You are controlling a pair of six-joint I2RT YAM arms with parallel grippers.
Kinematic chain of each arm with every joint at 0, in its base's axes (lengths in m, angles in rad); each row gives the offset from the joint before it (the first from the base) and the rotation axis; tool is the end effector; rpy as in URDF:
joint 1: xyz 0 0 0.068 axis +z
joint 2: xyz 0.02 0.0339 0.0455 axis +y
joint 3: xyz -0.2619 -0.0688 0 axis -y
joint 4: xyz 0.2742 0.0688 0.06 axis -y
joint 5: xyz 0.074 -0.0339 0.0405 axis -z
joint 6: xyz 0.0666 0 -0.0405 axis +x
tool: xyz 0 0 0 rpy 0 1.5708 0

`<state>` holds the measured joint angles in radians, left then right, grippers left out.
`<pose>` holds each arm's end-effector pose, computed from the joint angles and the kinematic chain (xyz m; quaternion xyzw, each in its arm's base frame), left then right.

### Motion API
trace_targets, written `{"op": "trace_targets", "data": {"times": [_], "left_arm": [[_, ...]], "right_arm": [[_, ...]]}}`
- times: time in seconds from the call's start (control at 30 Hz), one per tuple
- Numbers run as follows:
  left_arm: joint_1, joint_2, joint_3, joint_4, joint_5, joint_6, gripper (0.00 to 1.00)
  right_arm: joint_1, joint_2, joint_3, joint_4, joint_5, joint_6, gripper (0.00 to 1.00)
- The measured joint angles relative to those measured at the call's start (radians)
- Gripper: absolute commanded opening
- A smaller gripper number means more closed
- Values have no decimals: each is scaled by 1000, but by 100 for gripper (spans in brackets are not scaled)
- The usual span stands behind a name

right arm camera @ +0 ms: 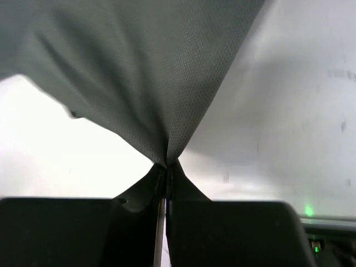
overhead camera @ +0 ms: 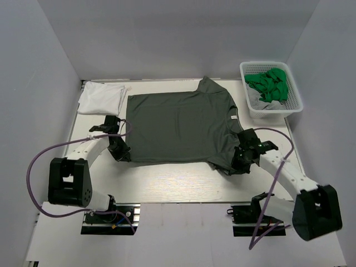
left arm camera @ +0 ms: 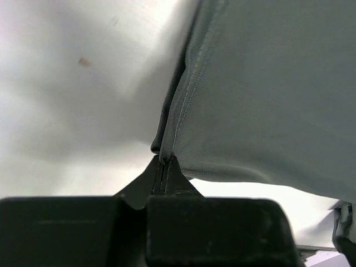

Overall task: Fold and stack the t-shirts
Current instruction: Grap the side of the flattened tshirt closest away from the robot with both arms

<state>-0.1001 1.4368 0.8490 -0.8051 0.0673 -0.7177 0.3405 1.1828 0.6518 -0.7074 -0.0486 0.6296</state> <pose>0.2695 -0.0316 0.1327 -0.2997 0.9493 -0.0660 0.0681 0.2191 0.0811 0.1360 0.1380 0.9762 0.0983 0.1351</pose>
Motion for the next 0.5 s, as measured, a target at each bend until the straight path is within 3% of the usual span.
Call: {"op": "trace_targets", "data": {"times": [0.17,0.5], "left_arm": [[0,-72,-13,-66,-2,16,0],[0,-96,-56,-121,-8,41,0]], "right_arm": [[0,-142,-22,-108,-57,0,0],[0,-73,-25,-195,-88,-31,0]]}}
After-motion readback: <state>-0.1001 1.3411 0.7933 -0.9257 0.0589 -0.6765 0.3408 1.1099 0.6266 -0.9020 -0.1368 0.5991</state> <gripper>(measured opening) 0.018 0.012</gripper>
